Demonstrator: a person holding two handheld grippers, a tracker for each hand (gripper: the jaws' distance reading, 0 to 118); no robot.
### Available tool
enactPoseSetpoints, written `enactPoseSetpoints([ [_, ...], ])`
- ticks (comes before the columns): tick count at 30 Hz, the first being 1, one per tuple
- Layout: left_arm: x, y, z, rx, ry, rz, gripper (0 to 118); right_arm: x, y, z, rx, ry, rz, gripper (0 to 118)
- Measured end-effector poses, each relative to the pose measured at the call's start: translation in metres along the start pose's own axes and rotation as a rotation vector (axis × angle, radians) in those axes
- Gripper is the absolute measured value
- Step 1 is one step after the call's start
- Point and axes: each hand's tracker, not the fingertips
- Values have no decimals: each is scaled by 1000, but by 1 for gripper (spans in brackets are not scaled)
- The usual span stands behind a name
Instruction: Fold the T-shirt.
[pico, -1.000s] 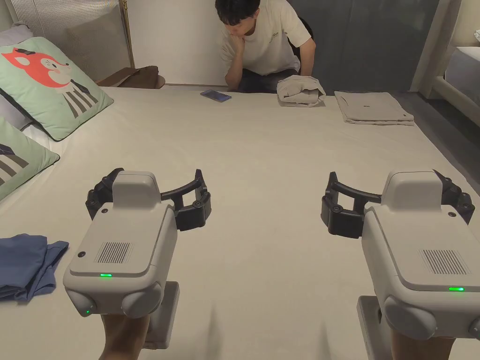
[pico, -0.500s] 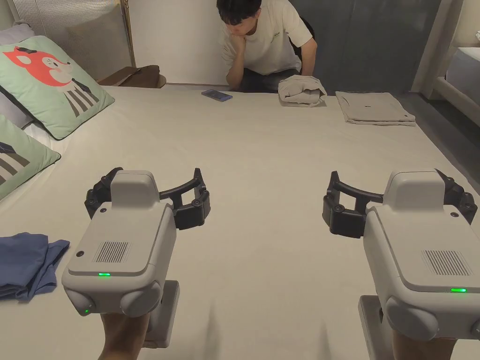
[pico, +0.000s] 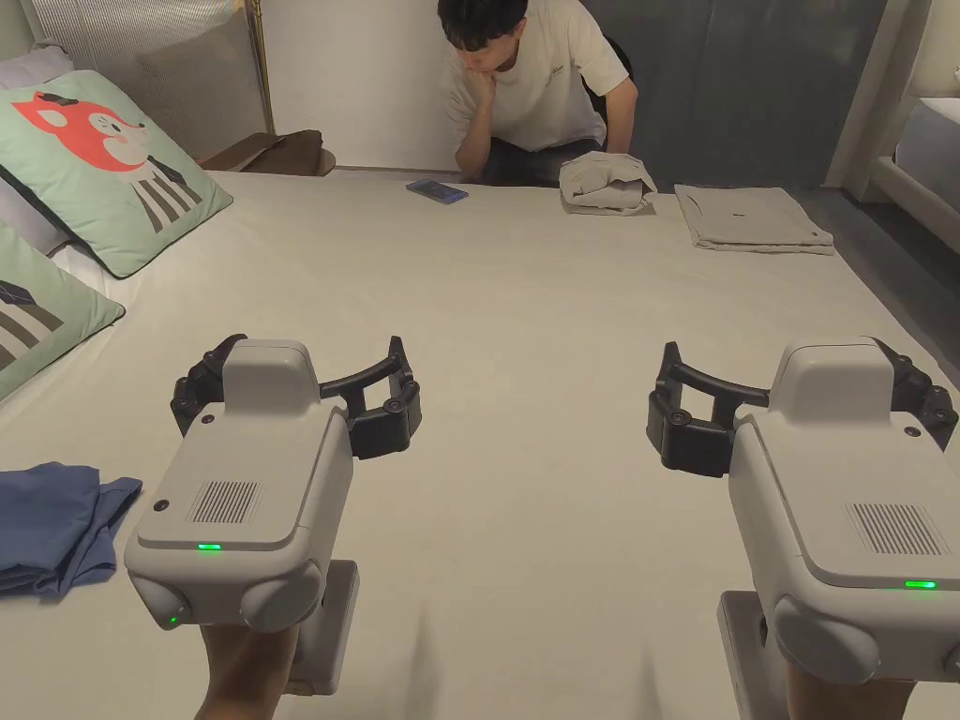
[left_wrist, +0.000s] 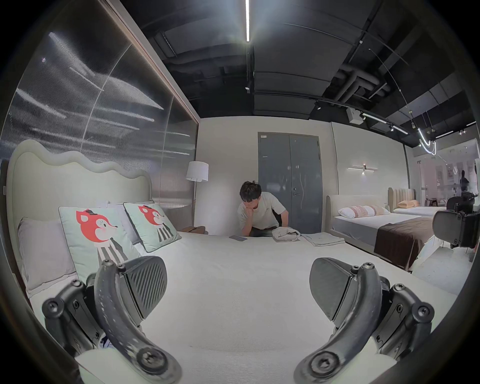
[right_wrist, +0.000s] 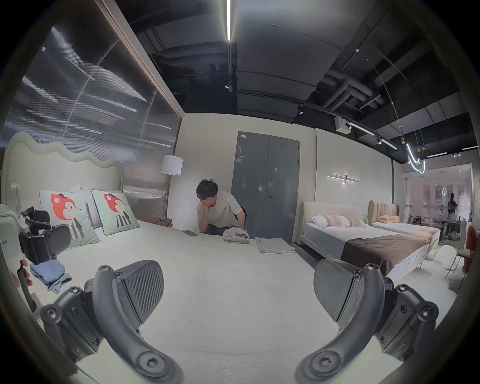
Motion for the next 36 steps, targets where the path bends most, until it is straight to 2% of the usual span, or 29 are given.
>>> enactPoseSetpoints([
  [36, -3, -2, -1, -11, -5, 0, 110, -1, -1, -1, -12, -1, 6, 114],
])
